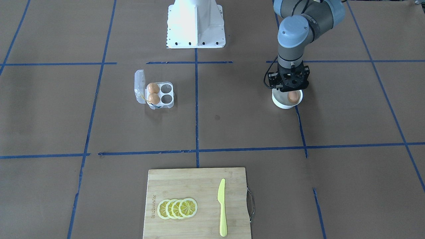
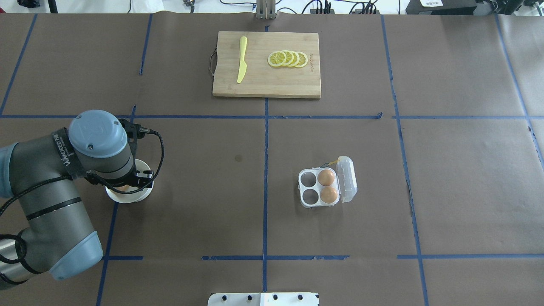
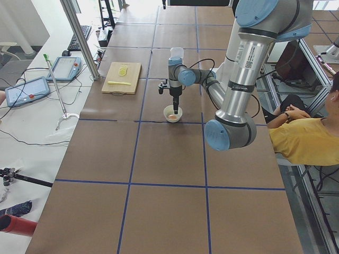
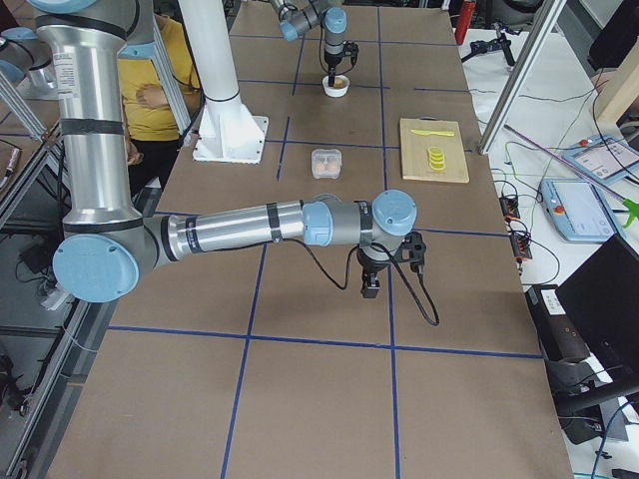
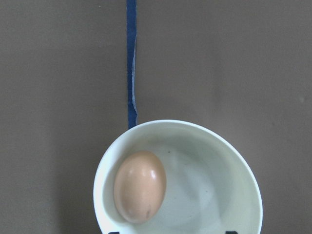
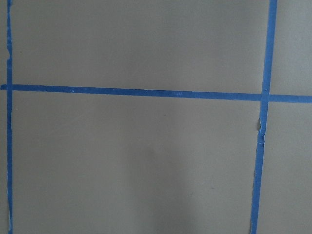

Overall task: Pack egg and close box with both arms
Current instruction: 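Move the left gripper down over the brown egg in the white bowl, then close the left gripper around the brown egg inside the bowl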

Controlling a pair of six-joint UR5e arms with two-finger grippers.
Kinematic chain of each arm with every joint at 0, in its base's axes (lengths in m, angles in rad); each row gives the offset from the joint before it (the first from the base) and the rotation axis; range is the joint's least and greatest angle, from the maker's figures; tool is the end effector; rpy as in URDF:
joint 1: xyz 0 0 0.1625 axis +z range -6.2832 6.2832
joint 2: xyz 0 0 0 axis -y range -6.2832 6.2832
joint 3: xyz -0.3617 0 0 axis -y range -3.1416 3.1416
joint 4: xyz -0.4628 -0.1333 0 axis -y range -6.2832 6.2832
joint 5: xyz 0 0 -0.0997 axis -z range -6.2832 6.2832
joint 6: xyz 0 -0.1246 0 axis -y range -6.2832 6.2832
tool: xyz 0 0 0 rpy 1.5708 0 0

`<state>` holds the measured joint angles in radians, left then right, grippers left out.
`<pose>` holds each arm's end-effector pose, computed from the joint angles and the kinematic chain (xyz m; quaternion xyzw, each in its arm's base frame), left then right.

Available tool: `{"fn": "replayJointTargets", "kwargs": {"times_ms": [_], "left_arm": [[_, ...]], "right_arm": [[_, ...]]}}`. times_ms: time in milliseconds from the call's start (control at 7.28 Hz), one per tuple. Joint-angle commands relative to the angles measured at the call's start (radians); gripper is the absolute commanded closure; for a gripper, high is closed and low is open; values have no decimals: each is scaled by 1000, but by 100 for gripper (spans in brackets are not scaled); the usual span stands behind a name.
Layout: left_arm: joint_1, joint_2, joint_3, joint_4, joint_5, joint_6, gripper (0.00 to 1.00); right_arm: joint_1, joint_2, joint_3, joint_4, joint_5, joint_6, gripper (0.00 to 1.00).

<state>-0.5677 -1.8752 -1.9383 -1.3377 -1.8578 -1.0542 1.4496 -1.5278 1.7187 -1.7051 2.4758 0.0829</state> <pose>0.4630 -0.4115 0.2853 -0.0084 0.2565 0.0064 0.9665 -0.0343 -0.5739 0.5073 -0.0192 -0.4374 -0.0296 0.8986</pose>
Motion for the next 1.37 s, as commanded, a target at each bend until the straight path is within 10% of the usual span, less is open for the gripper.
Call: {"fn": "replayJointTargets", "kwargs": {"times_ms": [0, 1236], "left_arm": [[0, 1, 2, 0, 38, 2, 23], [8, -12, 74, -25, 37, 16, 26]], "right_arm": [[0, 0, -2, -1, 0, 0, 0], [0, 0, -7, -1, 0, 0, 0]]}}
